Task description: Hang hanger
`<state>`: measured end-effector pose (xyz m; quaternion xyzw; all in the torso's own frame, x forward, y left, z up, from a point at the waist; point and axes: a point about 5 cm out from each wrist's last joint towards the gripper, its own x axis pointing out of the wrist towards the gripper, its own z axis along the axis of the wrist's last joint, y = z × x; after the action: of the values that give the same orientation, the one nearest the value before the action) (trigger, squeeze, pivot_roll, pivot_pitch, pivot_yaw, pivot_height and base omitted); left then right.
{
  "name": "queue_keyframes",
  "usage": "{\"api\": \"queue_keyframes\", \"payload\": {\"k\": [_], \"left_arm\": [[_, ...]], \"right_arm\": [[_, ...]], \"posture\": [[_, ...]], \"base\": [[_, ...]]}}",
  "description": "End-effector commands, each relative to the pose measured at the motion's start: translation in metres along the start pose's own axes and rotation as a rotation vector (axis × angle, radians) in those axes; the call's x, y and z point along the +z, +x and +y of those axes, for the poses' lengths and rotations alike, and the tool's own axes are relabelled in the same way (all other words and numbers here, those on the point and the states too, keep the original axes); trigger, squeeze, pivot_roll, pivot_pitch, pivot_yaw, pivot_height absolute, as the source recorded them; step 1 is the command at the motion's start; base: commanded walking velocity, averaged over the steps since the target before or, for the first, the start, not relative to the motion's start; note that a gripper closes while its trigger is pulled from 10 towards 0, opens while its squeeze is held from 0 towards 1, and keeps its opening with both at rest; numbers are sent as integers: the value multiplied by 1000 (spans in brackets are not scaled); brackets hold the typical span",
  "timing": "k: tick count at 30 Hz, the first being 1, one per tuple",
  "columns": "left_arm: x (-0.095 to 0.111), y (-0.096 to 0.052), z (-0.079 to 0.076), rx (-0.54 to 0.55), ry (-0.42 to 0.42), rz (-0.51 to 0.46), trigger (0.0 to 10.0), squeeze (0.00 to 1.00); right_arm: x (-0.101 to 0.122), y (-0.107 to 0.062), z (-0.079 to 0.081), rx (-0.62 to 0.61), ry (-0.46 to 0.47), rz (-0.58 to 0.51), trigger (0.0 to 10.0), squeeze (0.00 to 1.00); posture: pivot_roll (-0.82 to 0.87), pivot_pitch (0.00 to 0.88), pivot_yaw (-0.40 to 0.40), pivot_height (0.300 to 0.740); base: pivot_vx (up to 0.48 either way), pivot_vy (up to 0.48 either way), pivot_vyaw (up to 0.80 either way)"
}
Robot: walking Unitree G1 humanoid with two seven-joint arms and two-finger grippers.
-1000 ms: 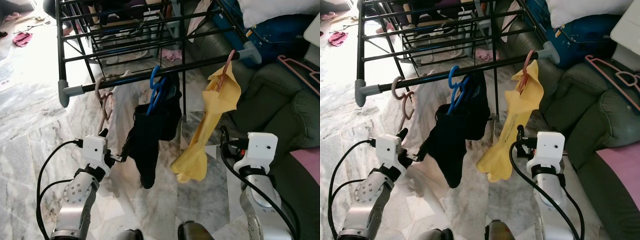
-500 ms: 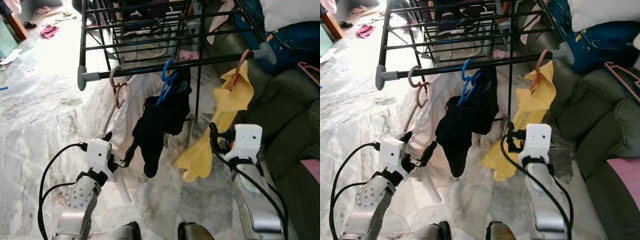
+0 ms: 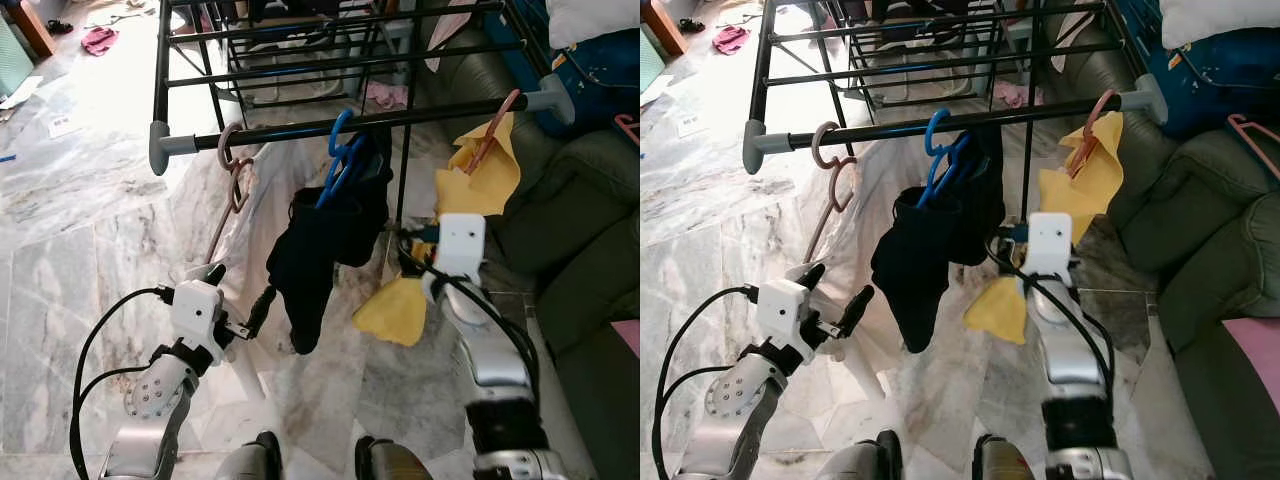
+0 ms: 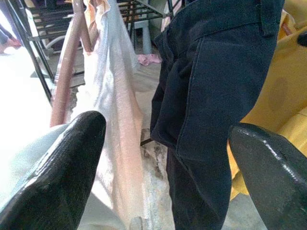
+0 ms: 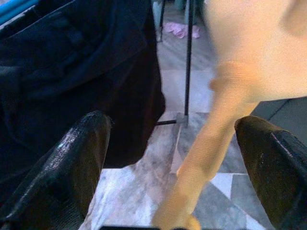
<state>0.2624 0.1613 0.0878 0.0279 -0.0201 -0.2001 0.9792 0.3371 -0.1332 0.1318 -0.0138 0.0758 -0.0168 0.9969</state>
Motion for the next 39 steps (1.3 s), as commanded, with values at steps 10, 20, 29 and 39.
{"api": "queue_keyframes", "payload": {"k": [10,20,29,39], "left_arm": [[-2,-4,-3,-9,-6,19,10000,0],[-2,-2,-8,-37,-26,26,10000,0],[-2,4,-9,-60,-25,30,10000,0],[-5,4,-8,-58,-22,46,10000,0]], "right_arm": [[-23,2,-38,-218,-27,123,10000,0],[-23,-16,-79,-365,-82,105,10000,0],[-18,-13,-81,-237,-154,97,10000,0],[6,14,-118,-158,-260,115,10000,0]], "posture": [[-44,263,40,740],[-67,272,46,740],[-78,274,53,740],[-69,269,46,740]], "base": [[0,0,0],[0,0,0],[0,0,0],[0,0,0]]}}
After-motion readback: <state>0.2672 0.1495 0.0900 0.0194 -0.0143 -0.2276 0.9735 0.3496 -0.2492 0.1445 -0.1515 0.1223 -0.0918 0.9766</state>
